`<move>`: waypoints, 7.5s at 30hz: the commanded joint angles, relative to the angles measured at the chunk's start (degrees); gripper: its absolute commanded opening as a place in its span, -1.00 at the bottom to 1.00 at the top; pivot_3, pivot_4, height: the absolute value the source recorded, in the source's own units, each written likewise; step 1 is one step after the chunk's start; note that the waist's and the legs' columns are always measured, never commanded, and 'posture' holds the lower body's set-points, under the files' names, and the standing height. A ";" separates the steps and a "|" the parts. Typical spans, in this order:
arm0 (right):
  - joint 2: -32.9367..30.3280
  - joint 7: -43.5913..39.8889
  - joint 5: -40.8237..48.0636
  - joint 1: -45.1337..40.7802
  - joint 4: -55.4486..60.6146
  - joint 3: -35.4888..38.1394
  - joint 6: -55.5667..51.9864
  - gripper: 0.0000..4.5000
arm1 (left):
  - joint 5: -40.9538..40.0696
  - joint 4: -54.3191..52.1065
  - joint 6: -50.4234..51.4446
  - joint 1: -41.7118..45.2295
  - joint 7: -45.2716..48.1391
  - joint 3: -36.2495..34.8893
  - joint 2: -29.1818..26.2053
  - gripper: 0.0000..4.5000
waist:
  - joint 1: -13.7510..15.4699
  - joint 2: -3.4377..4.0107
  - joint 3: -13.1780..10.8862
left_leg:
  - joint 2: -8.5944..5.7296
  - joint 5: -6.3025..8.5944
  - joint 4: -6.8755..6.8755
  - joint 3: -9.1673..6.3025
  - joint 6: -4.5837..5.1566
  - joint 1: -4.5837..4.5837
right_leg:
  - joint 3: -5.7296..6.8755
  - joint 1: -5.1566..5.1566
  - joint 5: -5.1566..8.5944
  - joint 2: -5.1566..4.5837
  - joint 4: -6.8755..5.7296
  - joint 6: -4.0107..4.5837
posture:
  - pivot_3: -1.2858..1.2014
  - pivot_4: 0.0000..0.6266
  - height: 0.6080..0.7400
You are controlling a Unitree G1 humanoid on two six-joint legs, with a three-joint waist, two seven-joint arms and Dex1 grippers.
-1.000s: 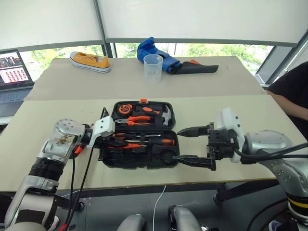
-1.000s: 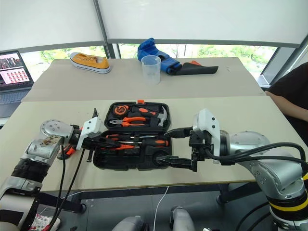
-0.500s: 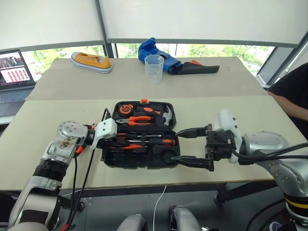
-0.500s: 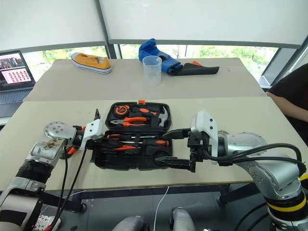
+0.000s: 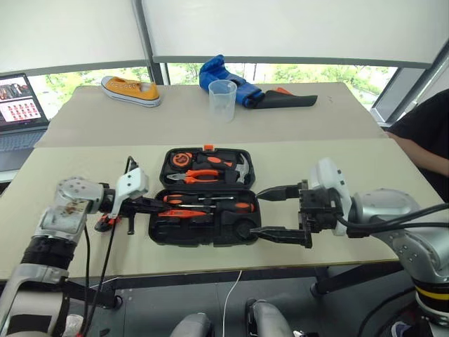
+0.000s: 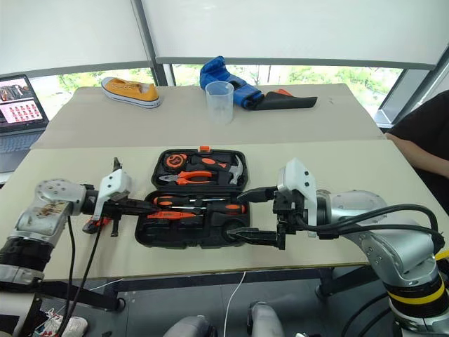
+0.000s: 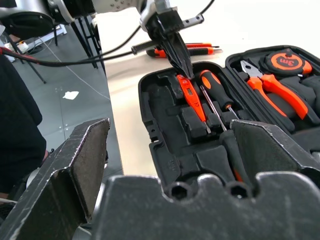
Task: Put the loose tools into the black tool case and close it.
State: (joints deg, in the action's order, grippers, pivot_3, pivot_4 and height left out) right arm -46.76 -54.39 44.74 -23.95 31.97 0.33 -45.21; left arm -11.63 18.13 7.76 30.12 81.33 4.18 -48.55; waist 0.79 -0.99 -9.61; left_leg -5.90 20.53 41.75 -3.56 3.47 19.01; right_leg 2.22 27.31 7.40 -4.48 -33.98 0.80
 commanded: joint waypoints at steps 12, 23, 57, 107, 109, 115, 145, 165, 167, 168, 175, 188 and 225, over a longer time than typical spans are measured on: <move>0.98 -0.80 -0.11 -1.70 0.66 -0.09 1.11 1.00 | 1.49 -1.22 -3.28 -2.74 -4.06 -1.14 0.44 -0.96 | 0.28 0.05 0.04 | -0.04 0.01 0.01 0.00 0.02 -0.14 | -0.01 -0.18 -0.01 -0.17 -0.01 -0.03 | 0.03 -0.52 0.86; 4.80 -6.49 1.65 -9.67 -5.95 -2.83 1.02 1.00 | -11.63 -21.42 20.41 -26.80 -9.37 -31.43 -10.88 -0.13 | -1.78 0.07 0.00 | 0.13 0.07 -0.15 0.04 -0.08 0.00 | -0.02 0.24 0.00 0.08 -0.02 0.06 | 0.03 -0.52 0.86; 6.20 -5.76 -4.24 -7.71 -2.92 -5.47 4.42 1.00 | 0.25 -5.06 34.54 -12.73 -27.71 -7.45 -10.41 0.08 | -1.49 0.05 0.08 | -0.01 0.04 -0.79 0.38 -0.20 -0.83 | 0.02 -0.07 -0.10 -0.02 0.00 0.26 | 0.03 -0.52 0.86; 0.67 4.90 3.41 3.80 6.97 0.78 0.45 1.00 | -1.37 -18.00 10.99 7.76 9.27 9.28 -2.67 0.66 | -0.17 -0.29 -0.03 | 0.39 0.20 -0.45 0.49 -0.13 -0.53 | 0.06 -0.10 -0.19 0.11 0.34 0.41 | 0.03 -0.52 0.86; 0.77 4.90 3.42 3.33 6.76 0.60 0.32 1.00 | -1.30 -18.26 10.52 7.13 9.70 9.41 -2.80 0.31 | -0.16 -0.29 -0.03 | 0.39 0.20 -0.45 0.49 -0.13 -0.53 | 0.06 -0.10 -0.20 0.11 0.34 0.41 | 0.03 -0.52 0.86; 0.61 4.86 3.57 3.41 6.74 0.63 0.28 1.00 | -0.56 -18.69 8.27 5.33 10.24 9.94 -2.60 -0.57 | -0.14 -0.29 -0.03 | 0.39 0.20 -0.45 0.49 -0.13 -0.53 | 0.06 -0.10 -0.20 0.10 0.35 0.41 | 0.03 -0.52 0.86; 0.28 5.68 4.13 4.60 7.68 0.78 0.30 1.00 | -5.21 -20.55 13.42 10.29 10.10 9.78 -1.05 -0.96 | -0.10 -0.29 -0.03 | 0.44 0.28 -0.26 0.50 0.01 -0.45 | 0.11 -0.13 -0.21 0.14 0.30 0.39 | 0.03 -0.52 0.86; 0.33 7.97 4.87 6.47 9.21 1.67 -0.34 1.00 | 7.81 -8.72 -5.48 6.30 6.08 16.65 3.53 -0.96 | -0.18 -0.28 -0.02 | 0.44 0.32 -0.18 0.49 -0.01 -0.48 | 0.05 -0.15 -0.21 0.13 0.33 0.39 | 0.03 -0.52 0.86; 0.39 8.07 4.90 6.33 9.01 1.63 -0.38 1.00 | 8.19 -7.97 -5.98 6.74 5.60 16.49 4.14 -0.96 | -0.15 -0.28 -0.01 | 0.44 0.32 -0.18 0.49 -0.02 -0.48 | 0.05 -0.15 -0.21 0.13 0.34 0.39 | 0.03 -0.52 0.86; 0.41 8.10 4.90 6.26 8.91 1.63 -0.39 1.00 | 8.00 -7.80 -5.56 7.17 5.40 16.18 4.52 -0.96 | -0.12 -0.28 -0.01 | 0.44 0.32 -0.18 0.49 -0.02 -0.48 | 0.05 -0.15 -0.21 0.13 0.34 0.39 | 0.03 -0.52 0.86; 0.12 8.07 4.93 6.19 8.54 1.62 -0.30 1.00 | 0.78 -10.22 4.34 12.77 6.95 10.86 5.39 -0.96 | 0.14 -0.29 -0.01 | 0.44 0.34 -0.07 0.48 0.01 -0.42 | 0.07 -0.19 -0.22 0.12 0.33 0.37 | 0.03 -0.52 0.86; -0.02 7.77 4.66 6.46 8.36 1.52 -0.15 1.00 | 7.45 -8.43 -7.69 5.86 7.01 14.88 3.68 -0.96 | -0.01 -0.28 -0.01 | 0.44 0.34 -0.06 0.49 0.00 -0.46 | 0.02 -0.18 -0.22 0.12 0.32 0.37 | 0.03 -0.52 0.86; -0.23 7.86 4.51 6.69 8.23 1.67 -0.51 1.00 | 9.22 -1.92 -8.48 4.80 3.92 15.89 6.93 -0.96 | 0.27 -0.21 0.05 | 0.45 0.41 -0.06 0.49 0.04 -0.61 | 0.03 -0.39 -0.24 0.08 0.41 0.32 | 0.03 -0.52 0.86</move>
State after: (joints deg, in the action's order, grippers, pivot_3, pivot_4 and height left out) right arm -46.55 -46.84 48.51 -16.85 39.20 0.58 -45.71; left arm -6.98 12.40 0.53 35.54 87.83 18.15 -42.00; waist 1.05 -1.20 -9.56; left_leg -5.44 20.94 41.69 -3.08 3.51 18.32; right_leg 2.26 26.82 7.16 -4.40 -33.55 1.11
